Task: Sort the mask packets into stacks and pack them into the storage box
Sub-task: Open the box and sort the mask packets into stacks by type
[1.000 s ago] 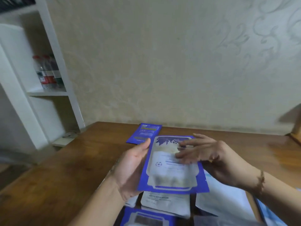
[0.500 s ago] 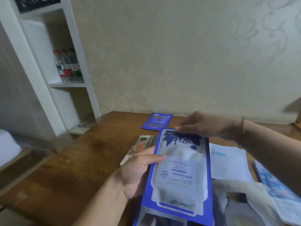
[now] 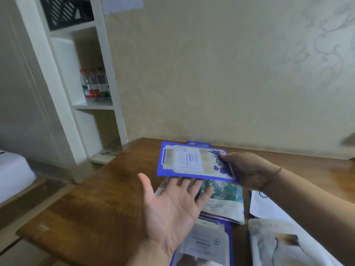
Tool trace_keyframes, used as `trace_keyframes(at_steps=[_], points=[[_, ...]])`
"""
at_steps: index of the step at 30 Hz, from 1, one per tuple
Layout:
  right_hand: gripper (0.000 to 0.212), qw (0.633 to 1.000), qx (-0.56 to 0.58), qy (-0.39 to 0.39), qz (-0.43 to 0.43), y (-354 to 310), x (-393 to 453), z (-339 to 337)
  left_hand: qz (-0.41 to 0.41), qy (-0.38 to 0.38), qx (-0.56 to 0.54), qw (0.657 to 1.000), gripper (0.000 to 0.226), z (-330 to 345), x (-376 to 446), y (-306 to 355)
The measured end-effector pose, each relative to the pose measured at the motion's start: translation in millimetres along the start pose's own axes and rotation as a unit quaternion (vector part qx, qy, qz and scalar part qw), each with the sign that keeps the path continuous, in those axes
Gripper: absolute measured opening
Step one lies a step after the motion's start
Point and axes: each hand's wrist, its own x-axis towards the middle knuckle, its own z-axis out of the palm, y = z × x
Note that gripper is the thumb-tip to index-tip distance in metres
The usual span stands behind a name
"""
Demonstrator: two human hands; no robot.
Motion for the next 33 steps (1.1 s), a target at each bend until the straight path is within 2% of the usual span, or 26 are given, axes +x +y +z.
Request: trace_keyframes(at_steps=[2, 3, 5, 7, 10, 11, 14, 15, 16, 17, 20, 22, 24, 27, 30, 33], points=[[0.015, 0.999, 0.029, 0.019, -0.011, 0.3, -13.7, 4.2, 0.036, 0.026, 0.061, 0.997, 0.091, 9.8, 5.4, -7.1], [0.016, 0.999, 0.033, 0.014, -0.017, 3.2, -24.4, 5.6, 0.039, 0.054, 0.101, 0.993, 0.078, 13.7, 9.4, -10.5], [0.016, 0.999, 0.012, -0.029, -0.024, 11.6, -52.7, 10.1, 0.018, 0.137, 0.183, 0.973, 0.046, 15.5, 21.6, -8.9], [0.018, 0.996, -0.028, -0.086, -0.022, 21.1, -83.1, 13.4, -0.007, 0.217, 0.238, 0.947, 0.029, 14.2, 28.5, 5.0], [0.037, 0.995, -0.06, -0.083, -0.007, 18.7, -95.9, 4.2, -0.111, 0.161, 0.259, 0.946, 0.031, 15.2, 27.9, 28.1], [0.042, 0.995, -0.064, -0.072, -0.006, 14.0, -91.4, -1.1, -0.145, 0.127, 0.271, 0.943, 0.023, 14.8, 24.7, 31.5], [0.042, 0.994, -0.089, -0.057, -0.031, 0.2, -68.7, -12.1, -0.195, 0.076, 0.341, 0.916, 0.017, 11.5, 16.8, 33.2], [0.035, 0.992, -0.101, -0.057, -0.051, -1.6, -60.1, -14.1, -0.203, 0.07, 0.358, 0.909, 0.026, 13.6, 13.4, 31.7], [0.024, 0.989, -0.113, -0.056, -0.071, -2.3, -54.2, -14.2, -0.209, 0.069, 0.369, 0.903, 0.047, 11.9, 10.4, 29.9], [0.014, 0.987, -0.126, -0.056, -0.085, -0.8, -48.9, -14.2, -0.213, 0.069, 0.366, 0.903, 0.059, 11.2, 6.6, 29.3], [0.012, 0.978, -0.187, -0.038, -0.086, 11.7, -42.3, -12.8, -0.195, 0.051, 0.381, 0.902, 0.054, -2.2, -15.8, 32.5], [0.014, 0.97, -0.226, -0.025, -0.082, 26.3, -41.2, -10.8, -0.16, 0.071, 0.44, 0.881, 0.069, -7.7, -43.2, 34.8], [0.014, 0.952, -0.292, -0.018, -0.088, 43.0, -41.4, -7.3, -0.116, 0.105, 0.521, 0.839, 0.09, -19.8, -74.8, 35.3], [0.014, 0.924, -0.369, -0.015, -0.102, 62.6, -41.0, 0.1, -0.088, 0.086, 0.698, 0.705, 0.104, -35.0, -108.4, 32.0], [0.015, 0.884, -0.447, -0.007, -0.136, 68.5, -37.3, 5.9, -0.084, 0.072, 0.784, 0.611, 0.097, -47.7, -118.3, 30.0], [0.02, 0.815, -0.54, 0.0, -0.211, 68.9, -36.8, 5.0, -0.065, 0.07, 0.833, 0.546, 0.082, -52.1, -123.6, 20.9]])
